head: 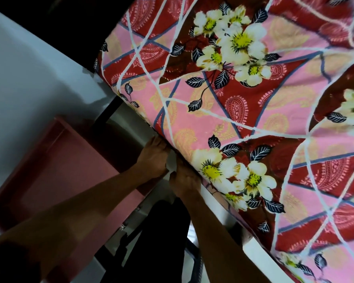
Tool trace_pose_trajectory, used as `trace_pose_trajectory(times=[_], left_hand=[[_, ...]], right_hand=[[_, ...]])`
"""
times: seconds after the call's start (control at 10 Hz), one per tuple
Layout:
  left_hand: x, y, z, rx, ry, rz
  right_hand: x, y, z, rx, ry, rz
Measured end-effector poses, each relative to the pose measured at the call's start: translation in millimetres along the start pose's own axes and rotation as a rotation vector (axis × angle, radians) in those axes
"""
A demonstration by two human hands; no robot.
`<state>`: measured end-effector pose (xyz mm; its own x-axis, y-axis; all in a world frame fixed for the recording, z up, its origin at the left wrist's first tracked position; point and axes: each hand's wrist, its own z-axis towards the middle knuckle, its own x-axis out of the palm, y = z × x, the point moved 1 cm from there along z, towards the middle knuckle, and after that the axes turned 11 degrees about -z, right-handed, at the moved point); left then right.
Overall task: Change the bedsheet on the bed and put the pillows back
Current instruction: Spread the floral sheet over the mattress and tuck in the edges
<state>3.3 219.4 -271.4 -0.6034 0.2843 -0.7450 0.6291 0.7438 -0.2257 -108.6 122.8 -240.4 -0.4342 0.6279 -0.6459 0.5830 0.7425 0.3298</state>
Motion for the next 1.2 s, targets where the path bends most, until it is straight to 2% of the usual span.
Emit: trace_pose_trajectory(times=[0.1,0.2,0.3,0.4,0.5,0.6,0.7,0.8,0.9,1.0,1.1,1.2], left_hand=[[-5.0,-4.0,8.0,-0.043,0.042,0.025],[-3.1,-13.4,11.4,-0.148,0.107,0.007],[0.5,-18.8,13.7,-0.176,0.041,-0.050],[-3.8,-22.2,4.1,-0.133,-0.023,-0.059],[7.0,-40.3,-15.4,0.050,-0.082,-0.102],[17.2,-46.6,-23.1,0.161,-0.092,-0.068],[12.5,-47.3,-16.5,0.094,0.004,-0.006],[17.7,-55.0,-17.8,0.024,0.068,0.034],[25.7,-65.2,-16.4,-0.077,0.059,-0.084],[20.8,-77.2,-14.1,-0.101,0.045,-0.092],[24.3,-91.3,-26.0,-0.029,0.000,-0.126],[47.3,-97.7,-40.7,0.132,0.037,-0.067]], right_hand=[[32.8,-11.4,-7.1,-0.070,-0.304,-0.016],[54.0,-23.8,-17.7,-0.018,-0.266,-0.025],[59.2,-37.5,-1.4,0.035,-0.286,-0.063],[59.2,-38.3,11.2,0.015,-0.185,-0.036],[53.2,-37.0,9.9,0.035,-0.250,0.016],[56.0,-37.7,7.2,-0.015,-0.310,0.008],[62.8,-44.9,-1.5,-0.014,-0.282,-0.015],[71.9,-54.8,-25.5,-0.014,-0.346,-0.006],[78.0,-76.4,-35.4,-0.062,-0.387,-0.080],[78.1,-85.8,-23.2,-0.065,-0.405,-0.083],[75.3,-84.8,-14.3,-0.083,-0.382,-0.102],[83.9,-90.4,-15.2,-0.119,-0.347,-0.098]])
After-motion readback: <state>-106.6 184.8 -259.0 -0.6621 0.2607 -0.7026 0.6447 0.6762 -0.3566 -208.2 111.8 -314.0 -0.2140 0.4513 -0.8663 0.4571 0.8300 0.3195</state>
